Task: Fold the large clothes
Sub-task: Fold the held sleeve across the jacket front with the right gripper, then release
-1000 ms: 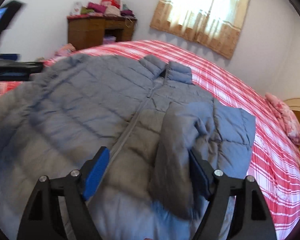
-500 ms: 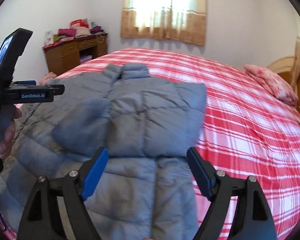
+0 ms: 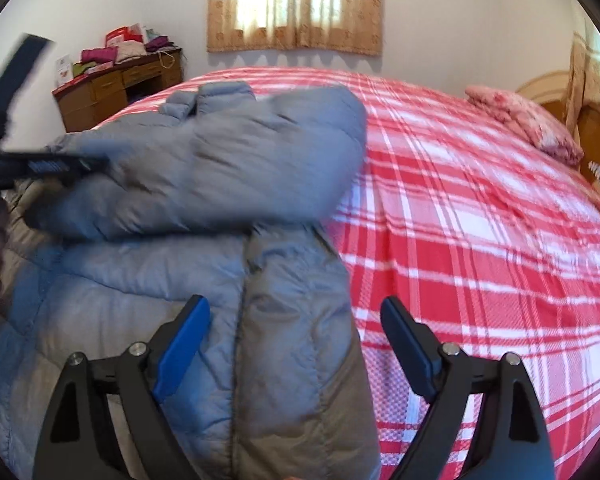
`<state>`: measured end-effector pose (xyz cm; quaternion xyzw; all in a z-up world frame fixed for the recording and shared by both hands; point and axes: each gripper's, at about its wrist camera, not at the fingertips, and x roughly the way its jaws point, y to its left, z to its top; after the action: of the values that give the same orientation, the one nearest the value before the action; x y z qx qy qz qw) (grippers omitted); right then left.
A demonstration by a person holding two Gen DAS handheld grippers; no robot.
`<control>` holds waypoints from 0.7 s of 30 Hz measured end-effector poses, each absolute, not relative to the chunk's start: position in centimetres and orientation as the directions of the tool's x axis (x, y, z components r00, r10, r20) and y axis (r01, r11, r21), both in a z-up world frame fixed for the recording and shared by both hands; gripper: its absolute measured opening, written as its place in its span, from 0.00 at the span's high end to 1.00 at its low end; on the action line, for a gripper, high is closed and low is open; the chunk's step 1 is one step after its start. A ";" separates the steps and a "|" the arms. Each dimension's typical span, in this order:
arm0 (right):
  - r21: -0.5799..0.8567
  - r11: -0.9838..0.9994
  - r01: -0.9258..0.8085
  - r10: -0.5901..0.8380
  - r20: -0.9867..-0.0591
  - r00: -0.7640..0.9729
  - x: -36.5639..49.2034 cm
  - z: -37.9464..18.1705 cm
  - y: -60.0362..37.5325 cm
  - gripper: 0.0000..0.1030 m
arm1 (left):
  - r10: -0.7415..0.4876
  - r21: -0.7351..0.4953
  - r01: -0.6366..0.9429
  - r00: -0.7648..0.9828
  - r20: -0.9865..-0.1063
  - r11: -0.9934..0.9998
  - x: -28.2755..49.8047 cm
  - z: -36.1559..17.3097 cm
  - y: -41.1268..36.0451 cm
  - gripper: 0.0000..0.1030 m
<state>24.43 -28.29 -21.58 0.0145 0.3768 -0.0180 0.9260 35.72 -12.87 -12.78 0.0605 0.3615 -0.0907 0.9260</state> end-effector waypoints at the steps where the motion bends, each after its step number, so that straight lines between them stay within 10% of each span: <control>1: 0.023 0.999 0.048 -0.018 -0.701 0.713 24.5 -21.7 -28.5 0.13 | -0.124 0.037 0.198 0.739 -0.662 0.980 35.4 -11.9 -12.0 0.86; 15: 0.118 0.993 -0.025 0.108 -0.772 0.627 24.8 -20.9 -29.7 0.12 | 0.066 0.229 0.131 0.720 -0.691 0.965 33.3 -15.2 -8.7 0.73; 16: 0.128 0.991 -0.038 0.123 -0.765 0.633 24.5 -20.1 -30.0 0.15 | 0.076 0.248 0.120 0.751 -0.656 0.961 32.9 -14.4 -8.7 0.69; 18: 0.136 0.989 -0.053 0.138 -0.748 0.649 24.3 -17.8 -30.9 0.25 | 0.110 0.296 0.083 0.808 -0.578 0.952 32.0 -12.9 -8.8 0.24; 21: 0.119 0.992 -0.036 0.110 -0.714 0.691 25.1 -14.5 -32.4 0.36 | 0.135 0.307 0.007 0.889 -0.438 0.952 30.3 -10.7 -8.2 0.04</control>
<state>25.05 -32.37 -14.50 0.0477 0.3909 0.0397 0.9184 30.33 -8.23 -10.75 0.1516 0.2336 0.0334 0.9598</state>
